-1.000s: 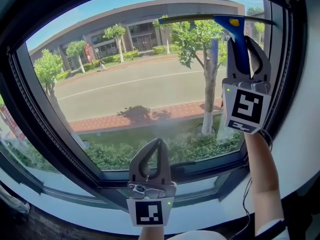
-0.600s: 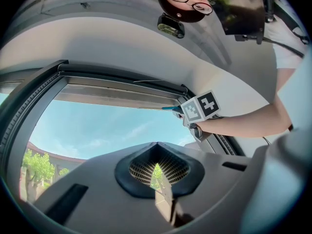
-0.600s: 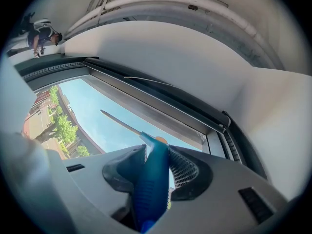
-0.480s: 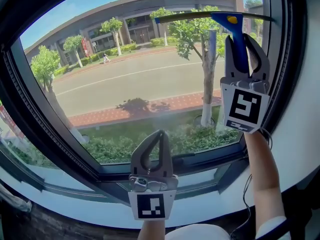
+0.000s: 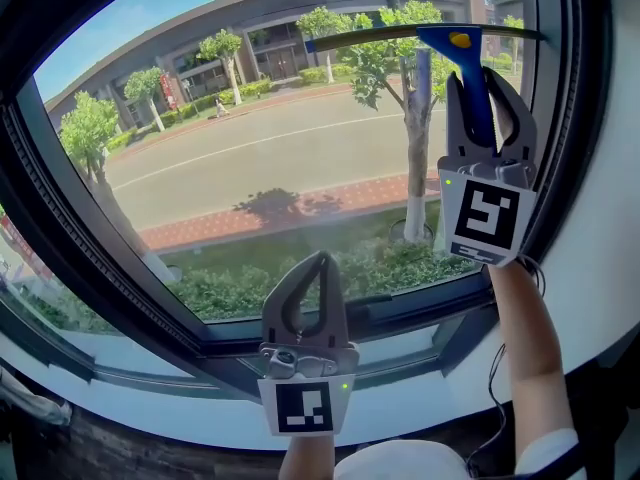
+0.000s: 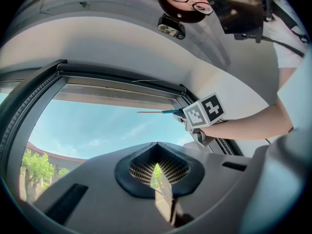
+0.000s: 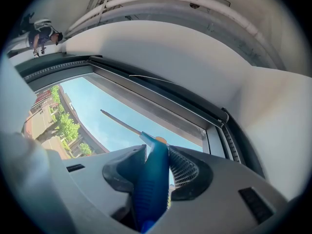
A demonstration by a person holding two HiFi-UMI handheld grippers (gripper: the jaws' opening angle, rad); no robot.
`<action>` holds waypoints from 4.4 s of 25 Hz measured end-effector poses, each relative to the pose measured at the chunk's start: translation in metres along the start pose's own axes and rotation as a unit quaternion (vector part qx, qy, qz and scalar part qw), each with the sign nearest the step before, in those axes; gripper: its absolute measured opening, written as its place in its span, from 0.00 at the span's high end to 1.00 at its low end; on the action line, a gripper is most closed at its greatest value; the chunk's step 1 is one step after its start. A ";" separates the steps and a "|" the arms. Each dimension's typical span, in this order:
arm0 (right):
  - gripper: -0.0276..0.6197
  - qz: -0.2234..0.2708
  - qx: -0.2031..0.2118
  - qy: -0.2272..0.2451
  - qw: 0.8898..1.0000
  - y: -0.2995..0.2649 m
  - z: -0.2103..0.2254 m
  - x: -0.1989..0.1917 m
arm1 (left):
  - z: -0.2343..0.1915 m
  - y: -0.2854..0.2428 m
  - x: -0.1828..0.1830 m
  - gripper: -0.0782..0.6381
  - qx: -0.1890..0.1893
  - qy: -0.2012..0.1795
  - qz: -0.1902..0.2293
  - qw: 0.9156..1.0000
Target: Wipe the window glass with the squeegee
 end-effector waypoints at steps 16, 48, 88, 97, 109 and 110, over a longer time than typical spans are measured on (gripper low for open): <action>0.73 -0.023 0.009 -0.002 1.000 0.017 -0.007 -0.021 | 0.004 -0.005 0.001 0.89 -0.003 -0.002 -0.001 1.000; 0.73 -0.061 0.035 0.014 0.997 0.068 -0.026 -0.055 | 0.009 -0.007 -0.002 0.89 -0.013 -0.002 -0.018 1.000; 0.73 -0.165 0.082 0.019 0.983 0.149 -0.062 -0.107 | 0.037 0.013 -0.056 0.89 -0.052 -0.003 -0.099 0.994; 0.73 -0.198 0.092 0.011 0.976 0.165 -0.071 -0.122 | 0.035 0.013 -0.059 0.89 -0.050 0.011 -0.107 0.993; 0.73 -0.246 0.100 -0.009 0.964 0.193 -0.082 -0.144 | 0.040 0.017 -0.064 0.89 -0.071 -0.016 -0.119 0.990; 0.73 -0.250 0.101 -0.009 0.963 0.195 -0.083 -0.146 | 0.040 0.017 -0.065 0.89 -0.076 -0.024 -0.121 0.989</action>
Point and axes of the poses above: the fingertips, and each gripper's own axes: y backward along the fingers, z to its right, x out of its top, the point moved 4 cm from there along y, backward along the fingers, and after that the axes turned 2 degrees about y, right-handed, at the moved point
